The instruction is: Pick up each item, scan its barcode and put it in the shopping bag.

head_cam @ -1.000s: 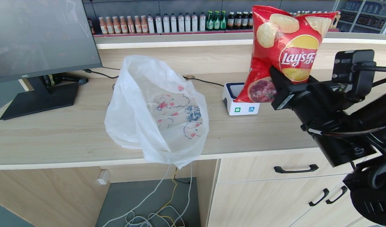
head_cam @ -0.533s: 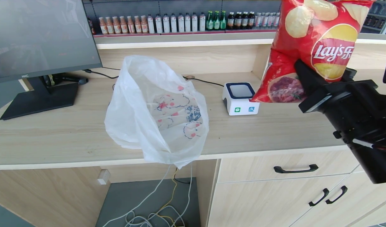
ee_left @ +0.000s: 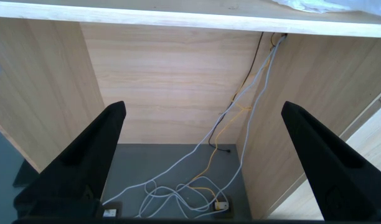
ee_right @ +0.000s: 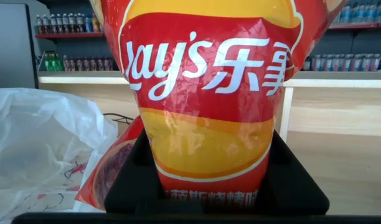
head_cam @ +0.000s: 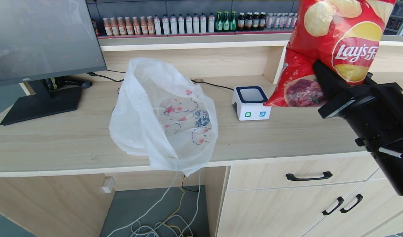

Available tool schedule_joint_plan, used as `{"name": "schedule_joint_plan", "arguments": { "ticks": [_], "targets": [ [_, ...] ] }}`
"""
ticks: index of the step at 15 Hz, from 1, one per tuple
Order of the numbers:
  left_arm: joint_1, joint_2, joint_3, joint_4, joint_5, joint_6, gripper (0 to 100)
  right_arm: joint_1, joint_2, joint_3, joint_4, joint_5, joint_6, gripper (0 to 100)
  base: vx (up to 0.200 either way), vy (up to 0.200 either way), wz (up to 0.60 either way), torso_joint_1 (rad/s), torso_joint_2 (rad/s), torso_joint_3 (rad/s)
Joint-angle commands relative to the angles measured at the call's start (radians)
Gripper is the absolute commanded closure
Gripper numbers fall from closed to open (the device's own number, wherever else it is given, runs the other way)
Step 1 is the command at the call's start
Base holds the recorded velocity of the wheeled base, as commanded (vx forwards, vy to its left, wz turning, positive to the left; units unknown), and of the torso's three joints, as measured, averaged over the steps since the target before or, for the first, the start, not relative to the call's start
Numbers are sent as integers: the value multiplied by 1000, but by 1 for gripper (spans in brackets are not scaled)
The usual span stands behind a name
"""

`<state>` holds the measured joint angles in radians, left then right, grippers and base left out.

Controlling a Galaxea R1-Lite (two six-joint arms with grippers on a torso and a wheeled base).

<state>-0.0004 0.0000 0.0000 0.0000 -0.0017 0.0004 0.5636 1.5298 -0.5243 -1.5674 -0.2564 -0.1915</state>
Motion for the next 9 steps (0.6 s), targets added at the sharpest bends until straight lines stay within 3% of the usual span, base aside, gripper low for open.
{"name": "schedule_joint_plan", "arguments": {
  "ticks": [1, 8, 9],
  "targets": [
    [0, 0, 0, 0, 0, 0, 0, 1, 1, 1, 0, 0, 0, 100, 0, 0, 0, 0, 0, 0],
    [0, 0, 0, 0, 0, 1, 0, 2, 3, -11, -3, -1, -2, 100, 0, 0, 0, 0, 0, 0],
    [0, 0, 0, 0, 0, 4, 0, 2, 3, 3, -3, -3, -2, 100, 200, 200, 0, 7, 2, 2]
  ]
}}
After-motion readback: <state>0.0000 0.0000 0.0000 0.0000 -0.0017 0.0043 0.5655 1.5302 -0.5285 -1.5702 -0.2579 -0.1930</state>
